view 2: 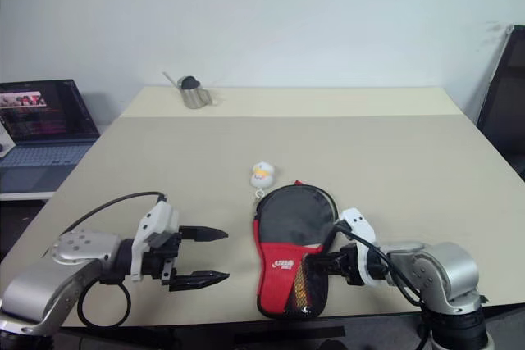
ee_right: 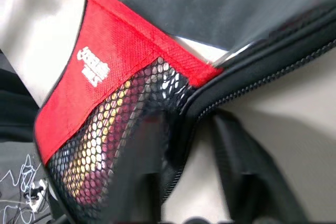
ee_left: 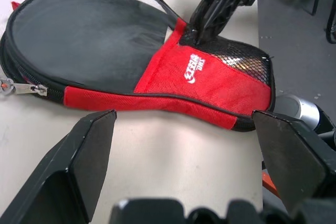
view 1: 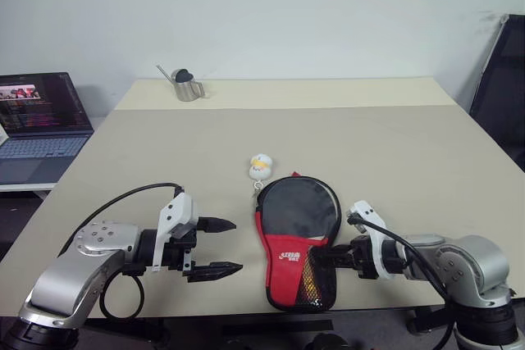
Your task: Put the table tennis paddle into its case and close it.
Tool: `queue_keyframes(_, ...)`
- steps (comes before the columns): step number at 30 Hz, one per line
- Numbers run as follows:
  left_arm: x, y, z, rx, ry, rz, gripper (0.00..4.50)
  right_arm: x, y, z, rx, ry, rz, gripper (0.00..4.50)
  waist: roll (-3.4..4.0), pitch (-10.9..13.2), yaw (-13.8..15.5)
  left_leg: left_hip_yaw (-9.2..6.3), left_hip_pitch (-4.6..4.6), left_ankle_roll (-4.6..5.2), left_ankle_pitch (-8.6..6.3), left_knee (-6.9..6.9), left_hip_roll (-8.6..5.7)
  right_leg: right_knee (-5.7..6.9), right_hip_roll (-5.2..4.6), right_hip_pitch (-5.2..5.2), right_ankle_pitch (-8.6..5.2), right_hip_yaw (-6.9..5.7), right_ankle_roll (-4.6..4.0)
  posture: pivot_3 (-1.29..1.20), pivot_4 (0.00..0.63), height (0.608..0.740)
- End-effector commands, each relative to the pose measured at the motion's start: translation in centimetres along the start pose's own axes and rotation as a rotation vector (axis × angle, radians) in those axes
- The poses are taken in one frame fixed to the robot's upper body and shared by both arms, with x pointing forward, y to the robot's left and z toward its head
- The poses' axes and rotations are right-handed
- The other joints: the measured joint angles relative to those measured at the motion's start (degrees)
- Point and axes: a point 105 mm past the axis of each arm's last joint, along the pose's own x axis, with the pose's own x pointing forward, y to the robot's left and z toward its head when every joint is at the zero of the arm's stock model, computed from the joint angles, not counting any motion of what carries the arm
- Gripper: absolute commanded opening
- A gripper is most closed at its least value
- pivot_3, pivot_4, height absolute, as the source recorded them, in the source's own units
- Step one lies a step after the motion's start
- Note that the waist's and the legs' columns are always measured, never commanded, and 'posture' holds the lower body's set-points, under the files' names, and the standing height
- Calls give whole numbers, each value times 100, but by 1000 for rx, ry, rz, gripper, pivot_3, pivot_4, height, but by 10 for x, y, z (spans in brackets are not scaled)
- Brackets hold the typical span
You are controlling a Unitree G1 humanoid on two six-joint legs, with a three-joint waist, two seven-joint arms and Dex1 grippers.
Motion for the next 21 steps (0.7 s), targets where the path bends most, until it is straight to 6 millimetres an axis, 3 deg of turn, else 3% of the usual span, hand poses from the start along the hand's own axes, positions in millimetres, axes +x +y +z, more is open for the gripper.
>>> queue_keyframes(1,1,-3,2,25,-4,-8,4500,-14,-7,4,5,-50,-56,2653,0,0,8,0,0,0,0,0,0,0,0,0,0,0,0,0,150,740)
queue_keyframes(4,1,-3,2,22,-10,-4,4500,-25,-10,15,-17,-113,-80,3628,0,0,26,1,0,0,0,1,0,0,-1,0,0,1,0,0,150,740)
queue_keyframes(11,-1,8,7,7,-53,79,4500,-44,6,62,-220,-320,-20,3628,-1,1,35,5,3,0,0,1,4,-1,3,-2,-1,4,0,0,150,740)
queue_keyframes(14,-1,18,9,-6,-75,152,4500,-39,20,72,-330,-341,40,4471,-2,1,58,4,1,0,0,1,3,-1,4,-2,-1,1,-1,0,150,740)
queue_keyframes(17,-1,24,11,-18,-92,209,4500,-28,33,76,-435,-340,112,4471,-2,2,73,6,-1,0,0,1,1,-3,2,-2,-1,3,0,0,150,740)
queue_keyframes(21,-2,36,18,-19,-120,295,4500,-7,35,85,-483,-354,126,4471,-3,2,79,4,-1,0,0,3,2,-1,1,-2,0,2,0,0,150,740)
